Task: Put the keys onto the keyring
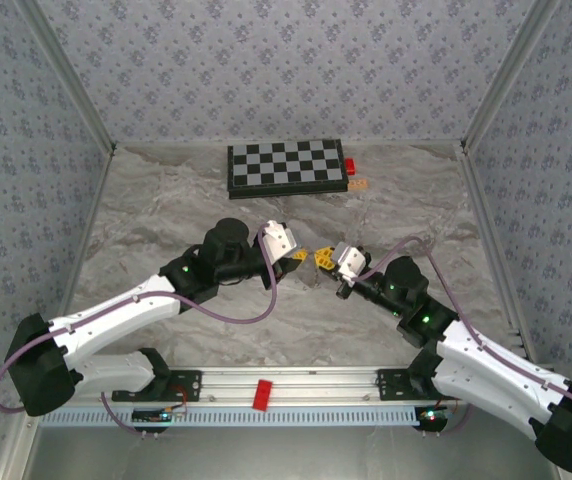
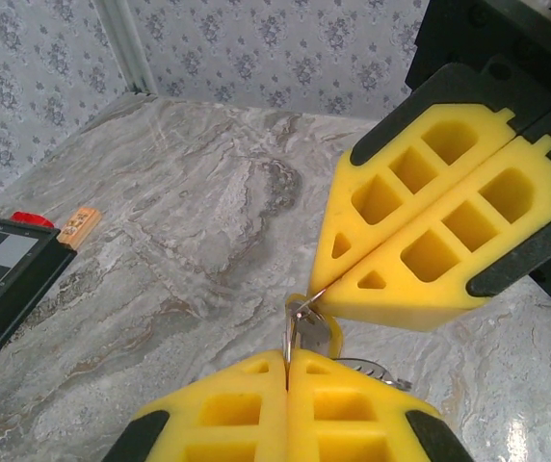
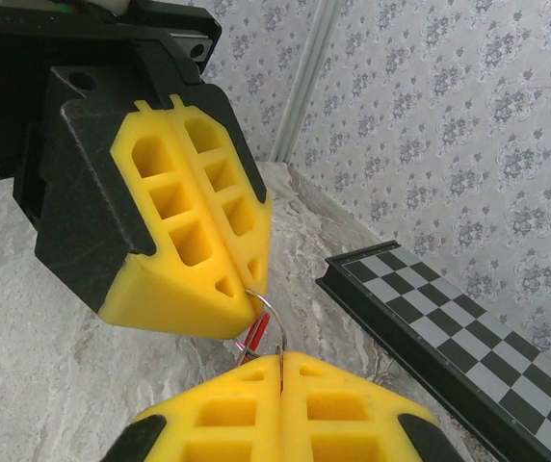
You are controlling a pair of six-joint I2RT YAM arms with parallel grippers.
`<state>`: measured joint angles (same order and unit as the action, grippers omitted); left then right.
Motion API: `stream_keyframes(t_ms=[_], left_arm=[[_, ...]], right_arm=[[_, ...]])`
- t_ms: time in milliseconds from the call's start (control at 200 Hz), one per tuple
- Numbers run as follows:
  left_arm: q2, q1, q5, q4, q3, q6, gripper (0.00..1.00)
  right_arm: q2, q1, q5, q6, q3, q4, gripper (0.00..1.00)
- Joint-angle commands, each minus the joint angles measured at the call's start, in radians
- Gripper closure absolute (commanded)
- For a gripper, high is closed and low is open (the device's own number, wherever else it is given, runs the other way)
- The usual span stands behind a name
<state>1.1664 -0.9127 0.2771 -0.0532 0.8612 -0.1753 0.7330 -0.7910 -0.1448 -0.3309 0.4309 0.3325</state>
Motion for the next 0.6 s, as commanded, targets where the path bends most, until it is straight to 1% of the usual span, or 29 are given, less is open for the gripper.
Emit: stream_keyframes(t_ms=[0, 450, 595], left_arm=[[0.004, -0.009, 0.037, -0.015, 0.046, -0.001, 1.00], [0.015, -0.010, 0.037, -0.028, 0.052, 0.009, 1.00], [0.009, -0.010, 0.029, -0.032, 0.056, 0.022, 1.00]], right_arm=[[-0.014, -0.014, -0.002, -0.017, 0.037, 0.013, 1.00], [-0.012, -0.039, -0.003, -0.044, 0.044, -0.020, 1.00], [-0.018, -0.048, 0.018, -0.053, 0.041, -0.031, 1.00]])
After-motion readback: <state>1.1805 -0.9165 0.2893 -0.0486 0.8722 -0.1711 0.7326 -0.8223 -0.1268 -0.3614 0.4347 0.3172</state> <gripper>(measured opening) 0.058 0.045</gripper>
